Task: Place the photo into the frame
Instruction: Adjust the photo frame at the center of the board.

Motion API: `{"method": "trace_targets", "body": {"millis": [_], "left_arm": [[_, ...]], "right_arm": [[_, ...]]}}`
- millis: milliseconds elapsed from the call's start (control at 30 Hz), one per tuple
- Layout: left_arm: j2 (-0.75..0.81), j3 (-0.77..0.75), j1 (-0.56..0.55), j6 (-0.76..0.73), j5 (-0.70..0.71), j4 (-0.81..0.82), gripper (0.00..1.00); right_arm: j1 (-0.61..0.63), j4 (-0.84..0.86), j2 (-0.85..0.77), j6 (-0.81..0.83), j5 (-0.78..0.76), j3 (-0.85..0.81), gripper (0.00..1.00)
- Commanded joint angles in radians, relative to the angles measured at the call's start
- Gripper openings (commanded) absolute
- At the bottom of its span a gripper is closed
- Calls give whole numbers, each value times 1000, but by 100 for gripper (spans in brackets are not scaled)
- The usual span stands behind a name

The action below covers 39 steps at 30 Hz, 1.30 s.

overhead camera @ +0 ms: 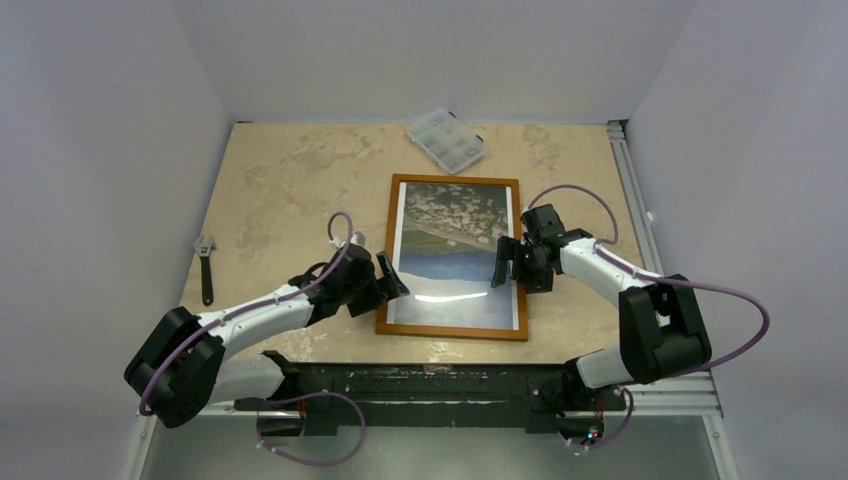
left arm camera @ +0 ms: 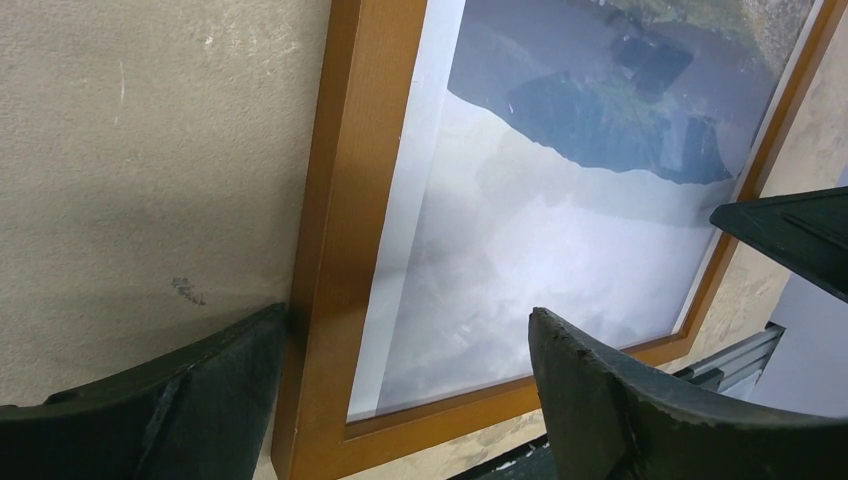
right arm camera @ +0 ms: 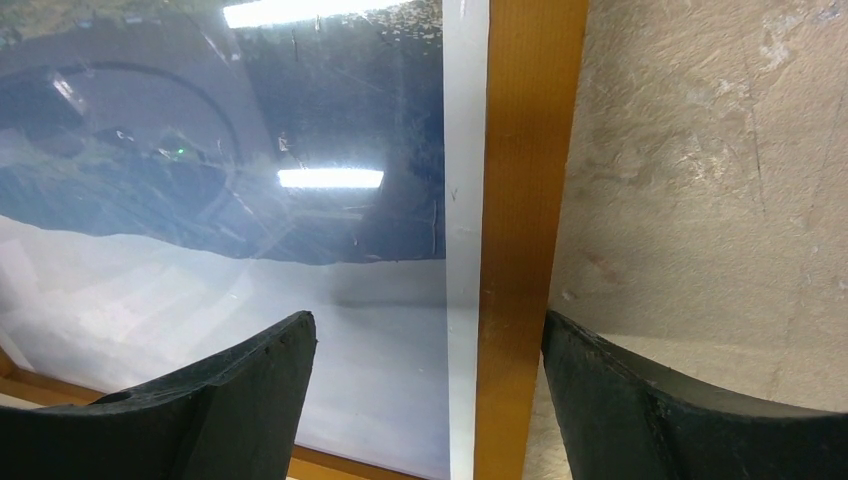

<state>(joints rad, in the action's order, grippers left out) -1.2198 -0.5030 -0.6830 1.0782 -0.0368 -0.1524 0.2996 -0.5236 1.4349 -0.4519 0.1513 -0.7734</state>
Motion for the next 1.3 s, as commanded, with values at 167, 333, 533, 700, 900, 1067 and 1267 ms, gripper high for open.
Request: {"method": "trace_targets", "body": {"millis": [167, 333, 533, 700, 900, 1067, 1267], "left_arm": [[-30, 48, -26, 37, -44, -113, 87], [0, 58, -28, 43, -31, -117, 86], [40, 74, -30, 53, -7, -127, 87], [106, 78, -30, 46, 32, -167, 94], [244, 99, -30, 45, 83, -193, 100], [384, 132, -30, 37, 89, -161, 100], [527, 172, -31, 14, 69, -86, 100]], "right_arm": [[4, 82, 29, 4, 65, -42, 81], [4, 91, 22, 10, 74, -37, 81], [4, 87, 2, 18, 63, -29, 81], [3, 66, -45, 19, 53, -25, 83], [4, 41, -161, 22, 46, 3, 91], [4, 29, -290, 27, 75, 49, 98], [4, 1, -436, 26, 139, 83, 98]]}}
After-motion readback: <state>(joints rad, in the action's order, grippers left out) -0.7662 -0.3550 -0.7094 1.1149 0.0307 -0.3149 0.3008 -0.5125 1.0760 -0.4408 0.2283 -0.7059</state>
